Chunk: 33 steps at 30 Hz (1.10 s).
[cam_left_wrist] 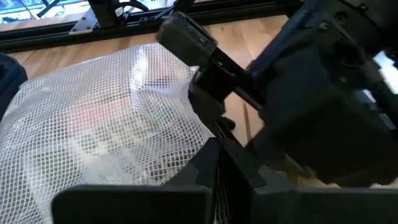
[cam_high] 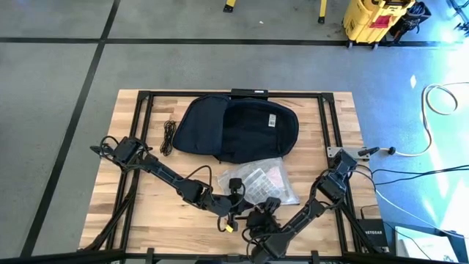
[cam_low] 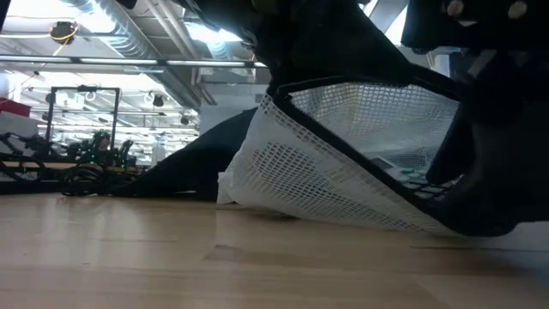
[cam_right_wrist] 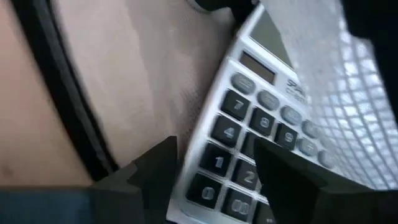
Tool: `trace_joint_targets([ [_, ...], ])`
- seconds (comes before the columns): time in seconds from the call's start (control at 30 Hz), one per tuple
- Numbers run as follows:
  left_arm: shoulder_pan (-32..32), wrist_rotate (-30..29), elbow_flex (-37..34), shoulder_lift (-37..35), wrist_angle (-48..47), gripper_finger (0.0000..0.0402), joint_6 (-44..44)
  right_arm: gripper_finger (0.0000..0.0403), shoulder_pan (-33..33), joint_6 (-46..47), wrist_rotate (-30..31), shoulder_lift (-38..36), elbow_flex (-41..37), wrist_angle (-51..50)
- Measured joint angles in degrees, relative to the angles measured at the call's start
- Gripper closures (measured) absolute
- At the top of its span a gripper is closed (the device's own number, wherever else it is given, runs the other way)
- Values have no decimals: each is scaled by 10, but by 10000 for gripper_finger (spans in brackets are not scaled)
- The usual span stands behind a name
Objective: Unpack backpack
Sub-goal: Remove the gray calculator from the transparent zip bag
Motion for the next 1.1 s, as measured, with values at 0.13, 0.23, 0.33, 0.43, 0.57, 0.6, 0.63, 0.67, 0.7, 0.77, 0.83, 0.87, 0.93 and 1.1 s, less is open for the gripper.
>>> trace_joint_targets([
  [0.13,0,0,0,0,0,402,0,252,0,13,-15,0,-1,-28],
  [0.23,-1,0,0,0,0,402,0,275,-1,27,-20,1,-1,-36],
  [0.33,-1,0,0,0,0,402,0,292,0,49,-24,3,9,-59],
  [0.43,-1,2,0,0,0,402,0,307,5,61,-31,4,21,-80],
  [0.57,-1,2,0,0,-1,401,0,326,21,79,-28,4,43,-90],
  [0.6,-1,2,0,0,0,402,0,330,26,79,-26,4,52,-86],
  [0.63,-1,2,0,0,0,402,0,333,31,80,-23,4,62,-82],
  [0.67,-1,2,0,0,0,402,0,336,36,81,-22,3,68,-72],
  [0.7,-1,2,0,0,-1,401,0,338,40,83,-23,3,72,-58],
  [0.77,-1,2,0,0,0,401,0,340,47,103,-30,3,75,-22],
  [0.83,-1,2,0,0,-1,401,1,340,48,108,-46,3,75,20],
  [0.87,-1,2,0,0,-1,401,2,340,49,107,-46,3,73,40],
  [0.93,-1,2,0,0,-1,402,2,340,48,108,-42,3,69,71],
  [1.1,-1,2,0,0,-1,402,2,340,28,160,-83,2,69,12],
])
